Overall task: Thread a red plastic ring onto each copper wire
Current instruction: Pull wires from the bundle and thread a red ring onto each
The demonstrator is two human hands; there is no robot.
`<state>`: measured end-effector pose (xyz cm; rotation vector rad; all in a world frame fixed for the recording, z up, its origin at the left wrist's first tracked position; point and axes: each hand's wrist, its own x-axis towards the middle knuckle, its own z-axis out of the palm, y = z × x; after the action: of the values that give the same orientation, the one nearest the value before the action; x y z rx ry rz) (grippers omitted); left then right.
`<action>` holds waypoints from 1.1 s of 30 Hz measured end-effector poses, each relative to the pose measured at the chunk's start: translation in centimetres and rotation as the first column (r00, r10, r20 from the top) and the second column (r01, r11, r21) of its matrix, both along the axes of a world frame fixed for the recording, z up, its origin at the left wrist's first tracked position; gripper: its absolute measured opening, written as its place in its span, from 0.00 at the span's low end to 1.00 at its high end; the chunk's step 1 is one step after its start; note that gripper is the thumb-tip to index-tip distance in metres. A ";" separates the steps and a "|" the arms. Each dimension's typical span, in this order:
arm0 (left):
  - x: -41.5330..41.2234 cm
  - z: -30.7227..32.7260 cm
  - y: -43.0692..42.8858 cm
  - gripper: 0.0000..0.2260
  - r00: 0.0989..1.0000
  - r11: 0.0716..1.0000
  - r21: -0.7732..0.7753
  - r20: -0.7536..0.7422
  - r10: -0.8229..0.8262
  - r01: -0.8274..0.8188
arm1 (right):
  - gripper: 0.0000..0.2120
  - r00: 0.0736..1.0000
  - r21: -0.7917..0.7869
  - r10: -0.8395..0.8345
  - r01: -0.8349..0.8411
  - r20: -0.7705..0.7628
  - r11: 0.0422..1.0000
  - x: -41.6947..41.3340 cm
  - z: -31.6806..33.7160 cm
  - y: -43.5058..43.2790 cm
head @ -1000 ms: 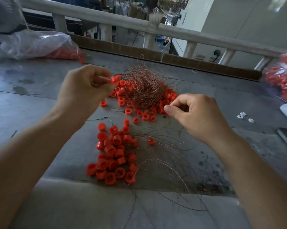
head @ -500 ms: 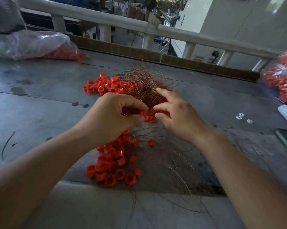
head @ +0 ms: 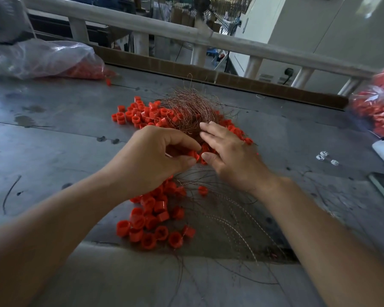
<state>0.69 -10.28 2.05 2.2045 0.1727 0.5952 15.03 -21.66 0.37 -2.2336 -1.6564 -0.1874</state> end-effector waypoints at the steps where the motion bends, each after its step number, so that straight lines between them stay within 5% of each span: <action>1: 0.0 0.0 0.0 0.13 1.000 1.000 0.001 -0.001 -0.001 0.001 | 0.23 1.000 0.005 0.005 -0.005 0.000 1.000 0.1 -0.1 0.0; 14: 0.0 -0.1 0.9 0.16 0.991 0.993 -0.061 0.081 0.103 -0.098 | 0.04 0.998 0.506 0.054 -0.052 0.012 0.861 -1.2 1.9 -1.2; 23: 0.0 -0.1 0.9 0.14 0.988 0.990 -0.059 0.076 0.132 -0.127 | 0.09 0.991 0.548 0.077 -0.004 -0.110 0.836 -1.6 1.5 -1.3; 30: 0.0 -0.2 0.8 0.14 0.987 0.991 -0.050 0.091 0.132 -0.128 | 0.04 0.993 0.612 0.097 -0.121 0.072 0.782 -1.6 1.9 -1.7; 33: -0.1 0.1 0.4 0.06 0.990 0.992 -0.098 0.106 0.090 -0.080 | 0.05 0.987 0.610 0.150 -0.150 0.052 0.778 -1.7 2.2 -1.7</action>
<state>0.59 -9.92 2.17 2.0758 0.2331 0.7393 13.28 -23.39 2.55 -1.5996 -1.4819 -0.5937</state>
